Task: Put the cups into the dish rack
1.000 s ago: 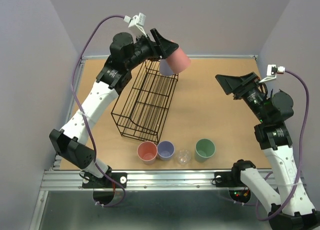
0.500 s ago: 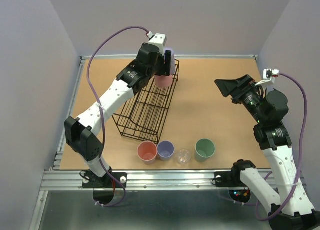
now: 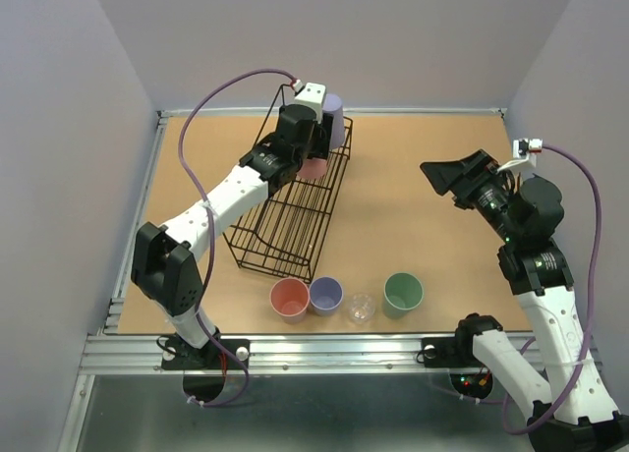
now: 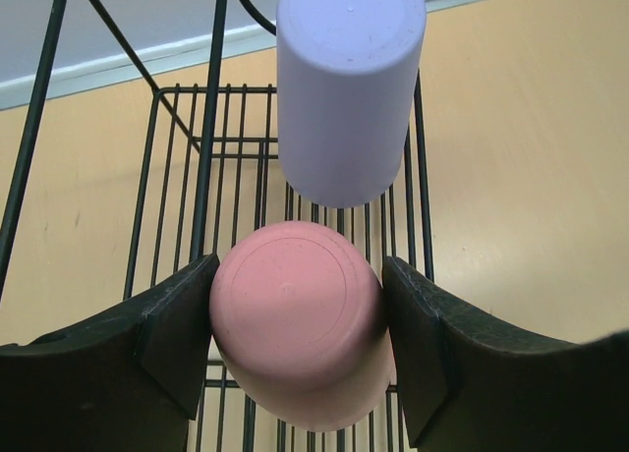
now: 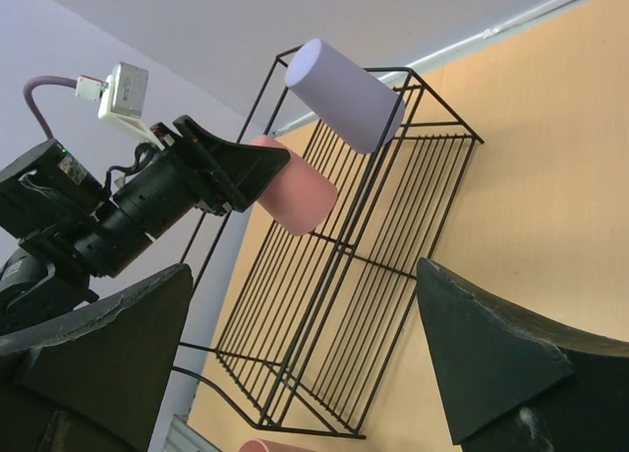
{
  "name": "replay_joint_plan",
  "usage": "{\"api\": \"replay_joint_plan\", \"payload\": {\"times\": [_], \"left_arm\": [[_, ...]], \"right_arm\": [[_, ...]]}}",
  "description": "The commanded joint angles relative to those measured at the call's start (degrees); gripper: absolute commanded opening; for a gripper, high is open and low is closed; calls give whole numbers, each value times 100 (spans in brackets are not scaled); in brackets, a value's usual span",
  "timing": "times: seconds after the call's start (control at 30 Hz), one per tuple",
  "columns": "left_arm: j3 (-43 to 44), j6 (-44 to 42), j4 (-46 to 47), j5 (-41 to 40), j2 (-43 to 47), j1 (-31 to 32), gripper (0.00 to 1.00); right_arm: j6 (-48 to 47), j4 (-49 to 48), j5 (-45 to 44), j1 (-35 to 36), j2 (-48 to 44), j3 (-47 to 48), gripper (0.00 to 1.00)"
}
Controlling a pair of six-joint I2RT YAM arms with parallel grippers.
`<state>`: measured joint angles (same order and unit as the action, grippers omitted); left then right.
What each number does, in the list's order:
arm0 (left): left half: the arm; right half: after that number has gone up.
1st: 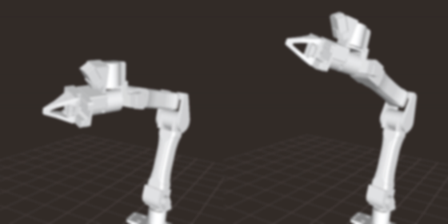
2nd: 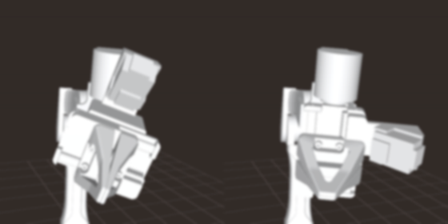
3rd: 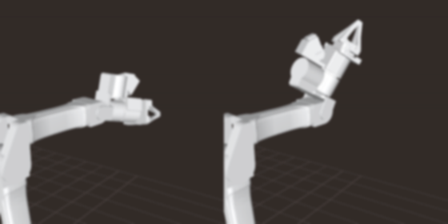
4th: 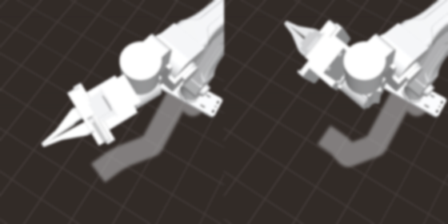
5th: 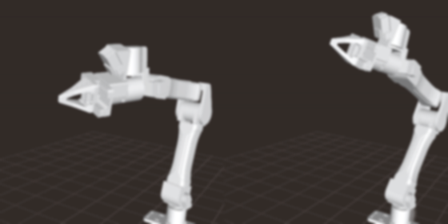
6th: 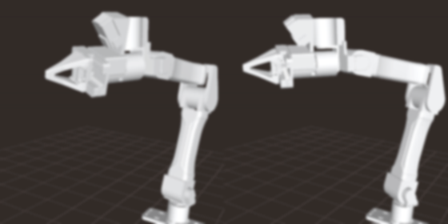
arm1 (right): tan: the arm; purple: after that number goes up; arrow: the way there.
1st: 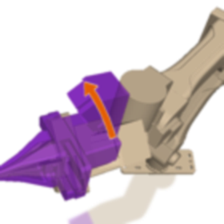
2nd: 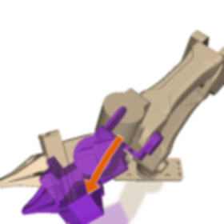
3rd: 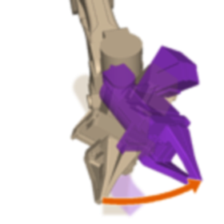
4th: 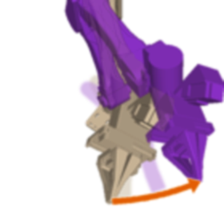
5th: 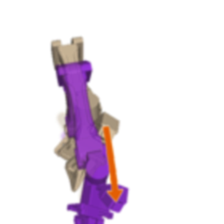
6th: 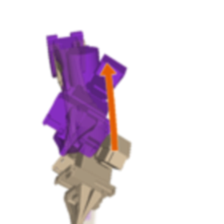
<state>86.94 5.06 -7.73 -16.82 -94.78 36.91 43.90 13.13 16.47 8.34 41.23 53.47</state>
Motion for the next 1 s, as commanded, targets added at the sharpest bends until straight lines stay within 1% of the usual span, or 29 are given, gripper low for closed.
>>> {"api": "replay_joint_plan", "payload": {"times": [0.0,0.23,0.53,0.6,0.67,0.7,0.8,0.83,0.9,0.97], "left_arm": [[-142,-84,930,-260,-5,10,0],[-229,21,1326,-383,-268,27,0],[-520,197,1836,-410,-330,36,0],[-537,232,1889,-401,-348,36,3],[-529,259,1906,-418,-357,45,14],[-529,241,1915,-427,-357,62,27],[-555,197,1950,-489,-339,80,53],[-564,180,1950,-480,-330,80,63],[-564,145,1942,-489,-287,97,73],[-590,127,1924,-489,-260,115,78]], "right_arm": [[-145,93,-74,36,-80,207,100],[-285,357,-223,45,-89,313,100],[-365,682,-337,45,-168,374,100],[-365,718,-355,36,-194,339,100],[-356,744,-346,45,-195,304,100],[-356,753,-346,36,-195,295,100],[-373,753,-320,28,-151,278,100],[-399,762,-320,36,-142,278,100],[-443,770,-329,36,-116,278,100],[-470,770,-320,36,-89,278,100]]}}
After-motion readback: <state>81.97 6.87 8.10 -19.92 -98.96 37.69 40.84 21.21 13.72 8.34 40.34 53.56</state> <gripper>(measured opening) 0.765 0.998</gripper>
